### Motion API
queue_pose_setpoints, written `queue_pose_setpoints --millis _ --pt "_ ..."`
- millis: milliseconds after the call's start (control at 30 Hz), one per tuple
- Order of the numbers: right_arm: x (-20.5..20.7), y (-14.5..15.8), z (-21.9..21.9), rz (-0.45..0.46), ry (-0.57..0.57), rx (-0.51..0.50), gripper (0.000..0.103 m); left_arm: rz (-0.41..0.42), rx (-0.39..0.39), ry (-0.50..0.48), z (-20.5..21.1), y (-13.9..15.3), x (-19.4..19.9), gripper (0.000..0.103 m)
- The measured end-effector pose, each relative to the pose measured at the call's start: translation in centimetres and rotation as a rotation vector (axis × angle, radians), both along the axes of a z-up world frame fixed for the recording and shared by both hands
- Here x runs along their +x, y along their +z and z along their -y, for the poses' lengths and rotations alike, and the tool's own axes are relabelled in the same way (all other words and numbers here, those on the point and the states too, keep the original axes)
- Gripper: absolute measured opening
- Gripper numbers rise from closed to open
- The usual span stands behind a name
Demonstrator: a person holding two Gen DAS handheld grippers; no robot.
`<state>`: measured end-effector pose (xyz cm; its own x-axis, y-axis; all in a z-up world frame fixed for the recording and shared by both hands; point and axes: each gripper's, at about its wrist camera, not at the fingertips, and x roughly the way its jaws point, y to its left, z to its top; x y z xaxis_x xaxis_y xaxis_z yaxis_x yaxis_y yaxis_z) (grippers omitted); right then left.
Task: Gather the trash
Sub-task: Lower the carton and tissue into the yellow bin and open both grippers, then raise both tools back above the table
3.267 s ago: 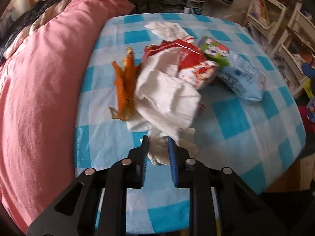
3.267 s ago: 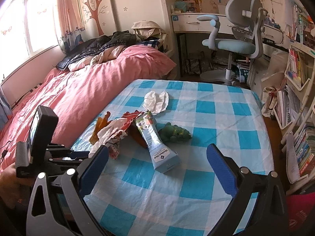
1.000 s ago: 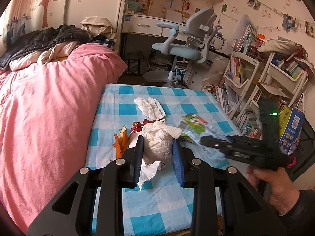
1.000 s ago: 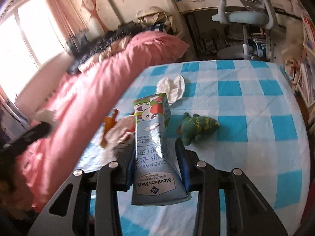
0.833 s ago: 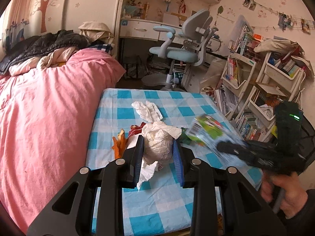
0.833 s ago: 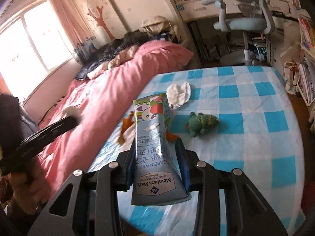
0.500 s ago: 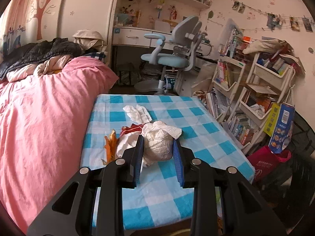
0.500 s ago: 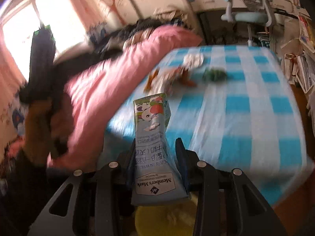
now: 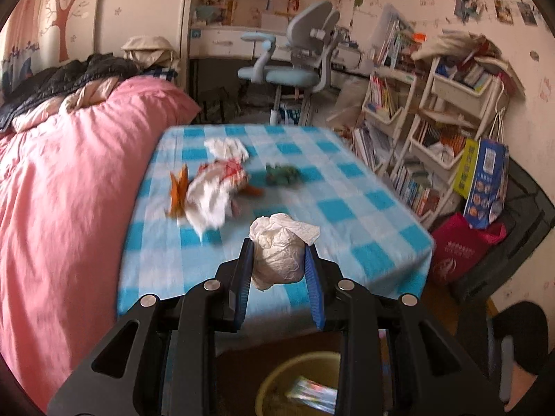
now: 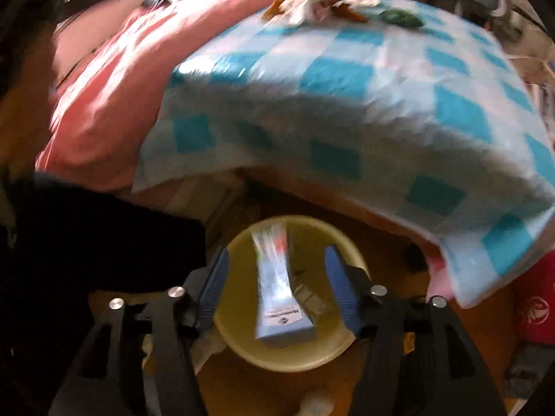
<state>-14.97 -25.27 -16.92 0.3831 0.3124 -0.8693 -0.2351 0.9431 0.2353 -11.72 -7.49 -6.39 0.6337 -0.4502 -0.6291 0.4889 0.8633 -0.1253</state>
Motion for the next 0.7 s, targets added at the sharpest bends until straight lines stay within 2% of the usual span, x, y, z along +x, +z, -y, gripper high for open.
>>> queue_pose_setpoints --millis 67,167,300,433,500,533,600,633,700 --pt "-0.2 1.0 1.2 0.046 -0.063 0.011 0.067 -0.019 0.017 -0.003 0.1 -0.9 -0.9 0.027" --pt "-0.9 2.2 3.2 0.124 -0.175 0.039 0.07 -0.069 0.042 -0.023 0.6 -2.6 -2.4 0.027" --pt "-1.4 4.5 5.6 0.254 -0.322 0.077 0.078 -0.148 0.108 -0.069 2.1 -5.2 -4.8 0.027" --pt "-2.2 5.8 6.1 0.364 -0.393 0.091 0.085 -0.306 0.238 -0.149 4.1 -9.4 -7.2 0.032" --pt "-2.3 6.3 6.2 0.401 -0.401 0.097 0.085 -0.378 0.315 -0.183 4.8 -11.2 -7.9 0.043" --pt "-2.4 6.7 6.2 0.424 -0.404 0.096 0.086 -0.38 0.35 -0.191 5.1 -11.6 -8.2 0.045" --pt "-2.6 7.3 6.0 0.455 -0.407 0.087 0.088 -0.334 0.383 -0.181 5.3 -11.4 -8.5 0.054" --pt "-2.7 7.6 5.9 0.467 -0.408 0.082 0.088 -0.307 0.376 -0.162 5.1 -10.9 -8.4 0.061" --pt "-3.0 8.6 6.1 0.507 -0.413 0.061 0.091 -0.269 0.355 -0.121 4.7 -10.1 -7.9 0.064"
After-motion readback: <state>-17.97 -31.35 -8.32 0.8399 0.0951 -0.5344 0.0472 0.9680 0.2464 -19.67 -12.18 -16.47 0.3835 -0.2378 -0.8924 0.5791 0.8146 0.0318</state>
